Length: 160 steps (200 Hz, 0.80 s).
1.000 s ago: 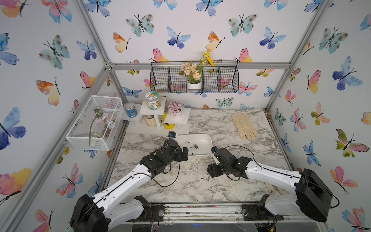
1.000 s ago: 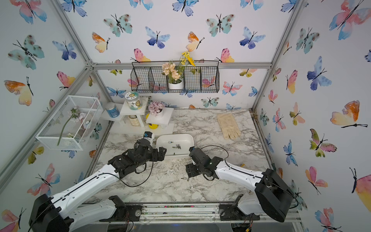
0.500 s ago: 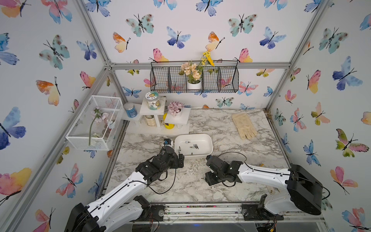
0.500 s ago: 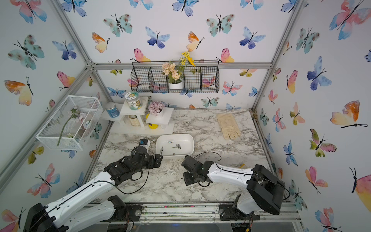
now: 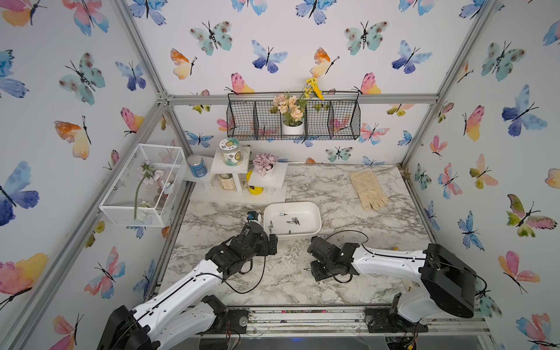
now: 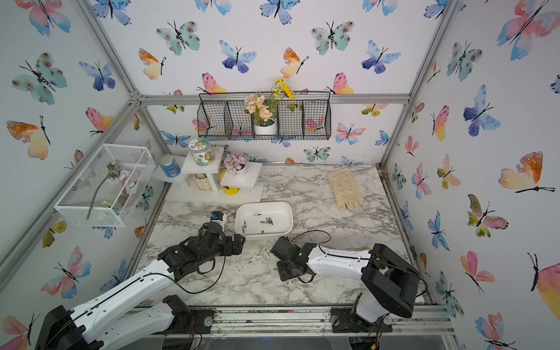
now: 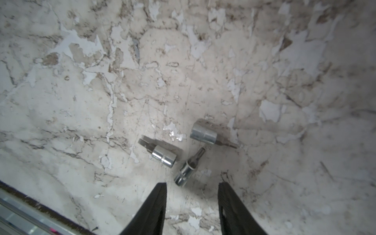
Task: Put the bit on the desktop into the storage box
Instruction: Pick up the screwdriver bit from the center of the board.
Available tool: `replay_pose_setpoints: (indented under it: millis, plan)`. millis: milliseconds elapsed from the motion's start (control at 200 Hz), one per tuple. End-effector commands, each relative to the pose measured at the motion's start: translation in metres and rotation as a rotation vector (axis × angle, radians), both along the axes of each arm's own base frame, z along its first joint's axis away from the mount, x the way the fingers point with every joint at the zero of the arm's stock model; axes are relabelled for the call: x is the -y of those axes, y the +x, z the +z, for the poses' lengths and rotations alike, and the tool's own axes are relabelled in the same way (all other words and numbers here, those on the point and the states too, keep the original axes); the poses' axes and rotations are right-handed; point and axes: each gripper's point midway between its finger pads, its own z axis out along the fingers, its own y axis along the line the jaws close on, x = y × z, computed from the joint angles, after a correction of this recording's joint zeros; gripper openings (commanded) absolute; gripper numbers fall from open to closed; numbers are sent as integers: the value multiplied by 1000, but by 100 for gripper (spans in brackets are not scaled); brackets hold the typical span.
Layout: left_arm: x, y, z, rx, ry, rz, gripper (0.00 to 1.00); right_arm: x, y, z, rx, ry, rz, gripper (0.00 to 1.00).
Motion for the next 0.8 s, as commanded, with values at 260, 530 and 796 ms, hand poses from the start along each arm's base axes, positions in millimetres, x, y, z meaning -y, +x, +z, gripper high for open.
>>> replay_pose_setpoints:
  millis: [260,530,796]
  plan:
    - [3,-1,-4,-11,-16,-6,99,-9,7,-2,22,-31,11,39]
    - [4,0,-4,-9,-20,-6,99,-6,6,-6,20,-56,9,33]
    - [4,-1,-5,-12,-22,-5,99,0,6,-11,19,-94,0,30]
